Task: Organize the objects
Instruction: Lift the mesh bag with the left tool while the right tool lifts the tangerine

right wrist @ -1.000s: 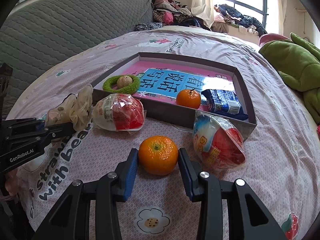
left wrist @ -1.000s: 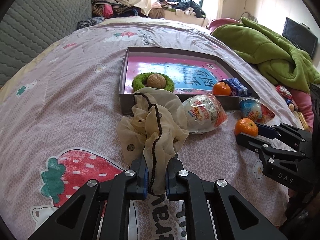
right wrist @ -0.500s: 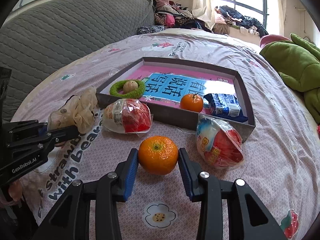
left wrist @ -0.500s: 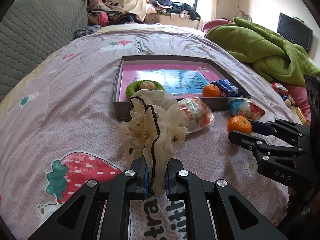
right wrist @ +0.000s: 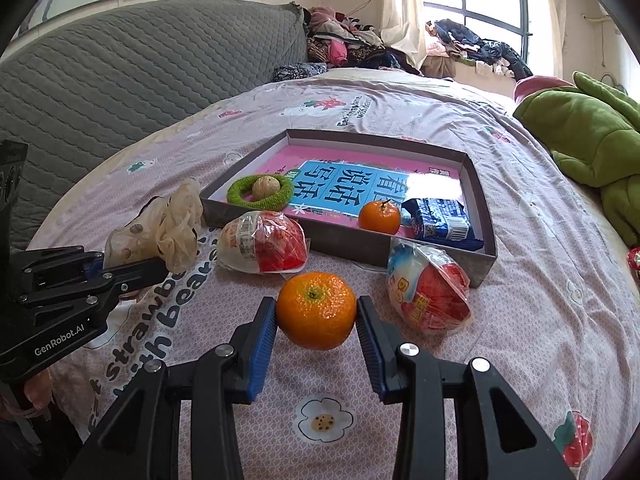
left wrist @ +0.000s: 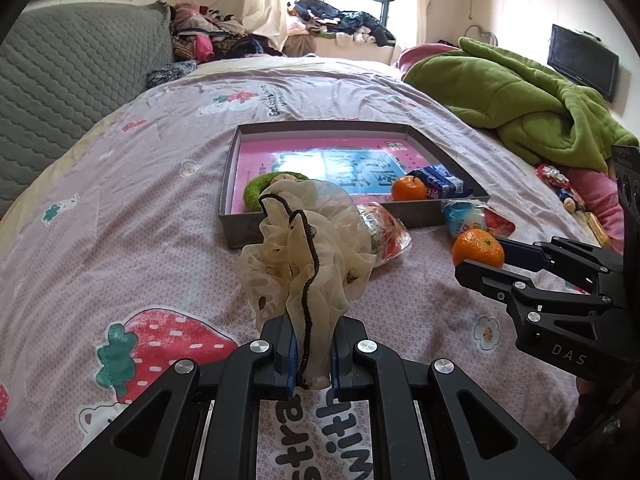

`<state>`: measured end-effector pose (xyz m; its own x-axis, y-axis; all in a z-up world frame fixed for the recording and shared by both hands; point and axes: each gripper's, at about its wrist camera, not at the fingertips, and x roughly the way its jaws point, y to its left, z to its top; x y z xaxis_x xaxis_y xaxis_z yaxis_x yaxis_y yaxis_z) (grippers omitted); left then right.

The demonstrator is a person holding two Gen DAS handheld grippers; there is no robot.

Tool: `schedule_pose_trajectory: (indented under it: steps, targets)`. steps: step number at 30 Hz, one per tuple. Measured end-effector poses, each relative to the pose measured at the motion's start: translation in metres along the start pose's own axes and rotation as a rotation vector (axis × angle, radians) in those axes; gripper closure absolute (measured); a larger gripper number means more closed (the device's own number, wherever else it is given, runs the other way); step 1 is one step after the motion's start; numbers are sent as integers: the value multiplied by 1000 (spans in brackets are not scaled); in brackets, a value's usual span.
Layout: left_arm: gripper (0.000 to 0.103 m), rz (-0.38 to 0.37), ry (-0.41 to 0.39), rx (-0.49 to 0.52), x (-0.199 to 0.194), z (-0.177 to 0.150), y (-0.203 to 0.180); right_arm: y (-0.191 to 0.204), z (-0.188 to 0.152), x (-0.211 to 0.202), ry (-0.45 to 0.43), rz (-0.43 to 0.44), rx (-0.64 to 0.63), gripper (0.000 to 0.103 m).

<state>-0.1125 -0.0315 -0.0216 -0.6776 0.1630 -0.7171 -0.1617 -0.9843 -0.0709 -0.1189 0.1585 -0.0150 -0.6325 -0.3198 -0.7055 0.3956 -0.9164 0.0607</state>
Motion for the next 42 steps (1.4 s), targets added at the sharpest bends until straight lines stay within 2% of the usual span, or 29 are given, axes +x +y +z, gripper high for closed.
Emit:
schedule_pose_trajectory:
  steps: [11, 17, 26, 42]
  targets:
    - [91, -21, -35, 9, -10, 9, -12, -2, 6, -15, -48, -7, 13, 62]
    - [92, -36, -80, 20, -24, 20, -15, -4, 9, -18, -65, -3, 20, 62]
    - [91, -34, -130, 73, -34, 39, -25, -10, 22, -26, -99, 0, 29, 62]
    - [91, -38, -151, 110, -30, 65, -26, -13, 44, -35, -148, 9, 34, 62]
